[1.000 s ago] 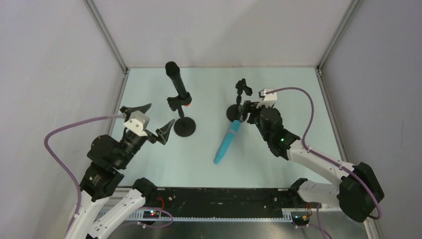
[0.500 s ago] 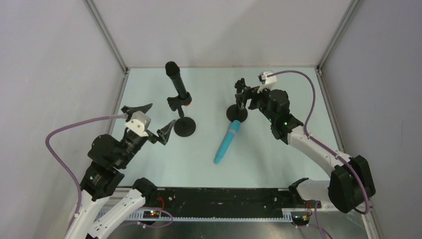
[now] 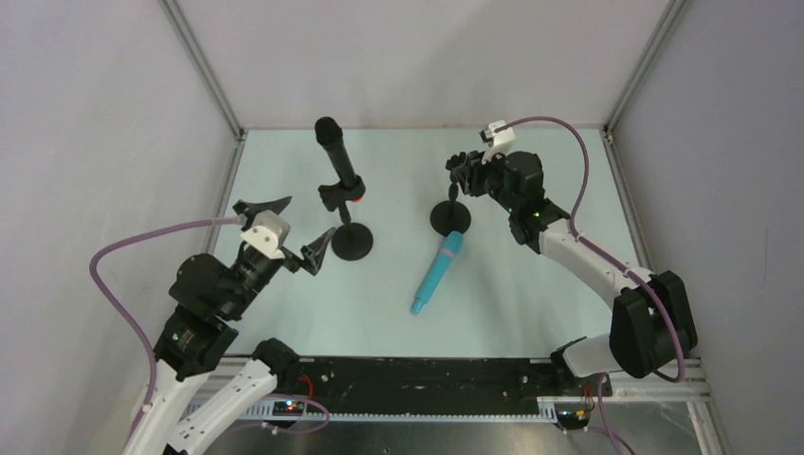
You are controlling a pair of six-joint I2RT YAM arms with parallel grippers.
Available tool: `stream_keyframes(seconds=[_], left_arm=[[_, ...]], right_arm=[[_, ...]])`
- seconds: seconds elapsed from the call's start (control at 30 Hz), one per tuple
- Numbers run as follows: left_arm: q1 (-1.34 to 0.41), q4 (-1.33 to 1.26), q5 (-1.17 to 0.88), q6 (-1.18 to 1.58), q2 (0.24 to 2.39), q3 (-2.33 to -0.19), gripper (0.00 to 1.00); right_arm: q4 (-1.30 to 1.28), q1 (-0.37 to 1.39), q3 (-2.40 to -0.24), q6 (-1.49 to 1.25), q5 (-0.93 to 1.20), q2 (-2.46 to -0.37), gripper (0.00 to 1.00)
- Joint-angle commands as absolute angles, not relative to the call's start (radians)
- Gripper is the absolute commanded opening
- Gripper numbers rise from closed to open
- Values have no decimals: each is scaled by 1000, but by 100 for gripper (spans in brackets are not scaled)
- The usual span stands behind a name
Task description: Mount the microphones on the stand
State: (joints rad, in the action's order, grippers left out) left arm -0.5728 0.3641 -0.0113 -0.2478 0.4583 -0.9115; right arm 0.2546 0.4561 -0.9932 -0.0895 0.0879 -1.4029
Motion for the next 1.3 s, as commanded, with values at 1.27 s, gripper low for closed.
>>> stream_keyframes(seconds=[1.27], left_arm=[[-566, 359, -47, -256, 425, -937, 100]], right_arm=[[119, 904, -1048, 25, 103, -1181, 0]])
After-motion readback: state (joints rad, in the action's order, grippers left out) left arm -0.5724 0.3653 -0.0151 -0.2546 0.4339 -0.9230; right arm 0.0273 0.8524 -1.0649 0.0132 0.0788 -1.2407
